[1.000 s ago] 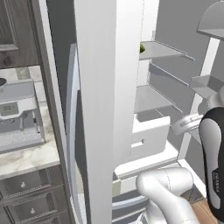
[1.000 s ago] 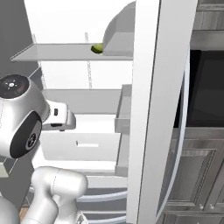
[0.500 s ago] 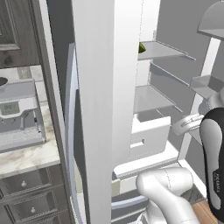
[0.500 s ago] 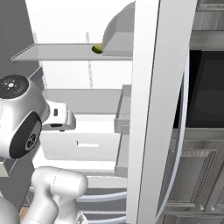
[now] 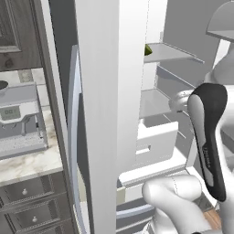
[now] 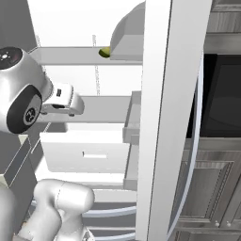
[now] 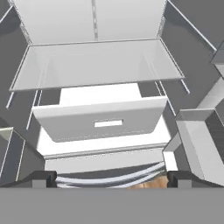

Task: Grab the lime and lemon wedge from the fridge, place them in the blender, close the lid, and turn on the blender to create a marinade.

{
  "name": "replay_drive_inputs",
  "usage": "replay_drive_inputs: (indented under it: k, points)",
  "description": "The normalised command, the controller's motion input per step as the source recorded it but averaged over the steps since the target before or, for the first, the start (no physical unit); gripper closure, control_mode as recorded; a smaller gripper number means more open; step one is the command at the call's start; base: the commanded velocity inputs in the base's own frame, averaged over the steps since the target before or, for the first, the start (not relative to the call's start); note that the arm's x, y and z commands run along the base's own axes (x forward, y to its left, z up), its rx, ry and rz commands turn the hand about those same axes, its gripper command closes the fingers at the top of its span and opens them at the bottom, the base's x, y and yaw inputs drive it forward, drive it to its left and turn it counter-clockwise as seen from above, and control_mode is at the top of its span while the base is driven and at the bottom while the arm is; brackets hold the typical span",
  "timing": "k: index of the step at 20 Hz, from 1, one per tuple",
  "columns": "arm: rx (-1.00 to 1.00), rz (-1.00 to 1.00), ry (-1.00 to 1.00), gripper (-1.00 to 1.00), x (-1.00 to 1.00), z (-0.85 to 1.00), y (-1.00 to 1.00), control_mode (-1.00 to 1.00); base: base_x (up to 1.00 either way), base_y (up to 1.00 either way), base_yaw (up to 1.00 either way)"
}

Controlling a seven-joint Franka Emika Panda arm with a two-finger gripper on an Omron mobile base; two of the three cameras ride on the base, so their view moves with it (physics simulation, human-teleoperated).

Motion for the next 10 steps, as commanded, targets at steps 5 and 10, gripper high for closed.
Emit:
replay_drive_inputs:
  k: [5, 10]
  points:
    - [0.0, -0.21, 0.04, -1.0, 0.85, 0.52, 0.02, -1.0, 0.0, 0.0, 0.0]
    - [0.0, -0.1, 0.03, -1.0, 0.91, 0.29, 0.0, -1.0, 0.0, 0.0, 0.0]
